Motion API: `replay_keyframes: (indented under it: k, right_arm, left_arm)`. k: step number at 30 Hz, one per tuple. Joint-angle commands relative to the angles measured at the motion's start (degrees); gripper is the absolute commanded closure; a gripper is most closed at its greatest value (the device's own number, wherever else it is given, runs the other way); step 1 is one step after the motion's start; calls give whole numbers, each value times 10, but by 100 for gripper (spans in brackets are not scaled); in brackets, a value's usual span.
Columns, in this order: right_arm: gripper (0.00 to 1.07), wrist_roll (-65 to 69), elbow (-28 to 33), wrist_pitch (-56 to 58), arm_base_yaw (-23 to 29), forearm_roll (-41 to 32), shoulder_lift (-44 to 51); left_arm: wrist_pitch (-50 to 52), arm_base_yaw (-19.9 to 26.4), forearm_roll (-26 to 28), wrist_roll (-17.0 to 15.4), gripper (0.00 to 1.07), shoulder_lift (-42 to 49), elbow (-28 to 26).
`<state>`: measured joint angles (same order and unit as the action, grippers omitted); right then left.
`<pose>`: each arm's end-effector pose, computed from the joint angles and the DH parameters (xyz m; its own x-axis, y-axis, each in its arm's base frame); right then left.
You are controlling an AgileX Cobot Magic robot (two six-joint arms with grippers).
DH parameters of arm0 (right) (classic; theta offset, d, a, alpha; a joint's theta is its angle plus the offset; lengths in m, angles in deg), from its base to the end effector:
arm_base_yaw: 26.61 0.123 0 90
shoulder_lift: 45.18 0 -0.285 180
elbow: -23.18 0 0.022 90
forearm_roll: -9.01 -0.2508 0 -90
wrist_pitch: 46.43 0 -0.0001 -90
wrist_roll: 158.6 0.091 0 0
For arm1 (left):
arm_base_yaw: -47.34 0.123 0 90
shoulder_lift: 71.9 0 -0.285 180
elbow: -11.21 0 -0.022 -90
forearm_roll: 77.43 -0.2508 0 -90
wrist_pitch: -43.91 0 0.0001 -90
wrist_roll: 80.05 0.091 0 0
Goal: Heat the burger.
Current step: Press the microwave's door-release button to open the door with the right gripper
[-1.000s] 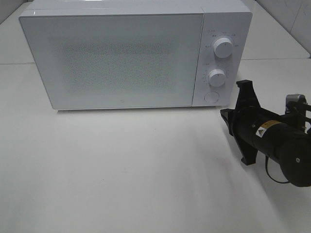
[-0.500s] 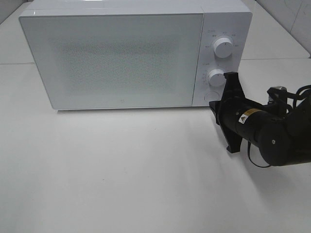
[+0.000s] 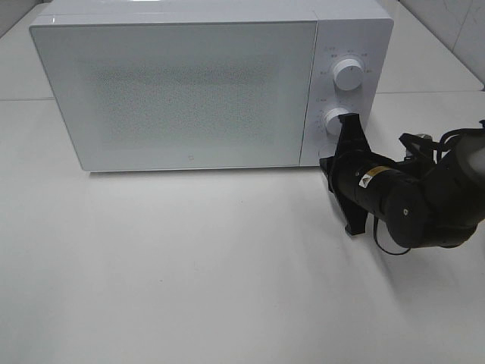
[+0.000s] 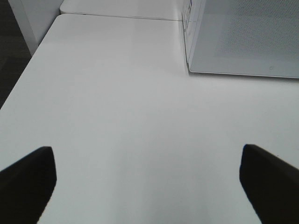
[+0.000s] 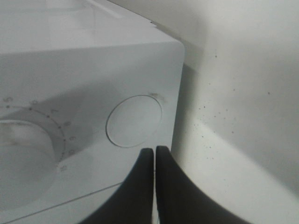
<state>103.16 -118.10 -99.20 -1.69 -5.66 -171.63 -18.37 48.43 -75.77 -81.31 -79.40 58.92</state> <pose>0.3130 0.1252 0.0801 -0.2400 0.9684 -0.0676 0.3622 0.1540 0.9193 -0.0084 -0.0025 0.2793 -0.4612 -0.0442 -0.8862 -0.0126 0.9990 -0.0433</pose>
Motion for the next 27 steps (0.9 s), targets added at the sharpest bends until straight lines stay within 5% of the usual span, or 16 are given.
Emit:
replay_keyframes:
  k: [1,27]
  right_arm:
    - [107,-36,-17,14,-3,-18,-1]
    - [107,-34,-42,14,-23,9,-18]
  left_arm:
    - [9,1,-1,1,4,10,0]
    - [9,1,-1,1,4,10,0]
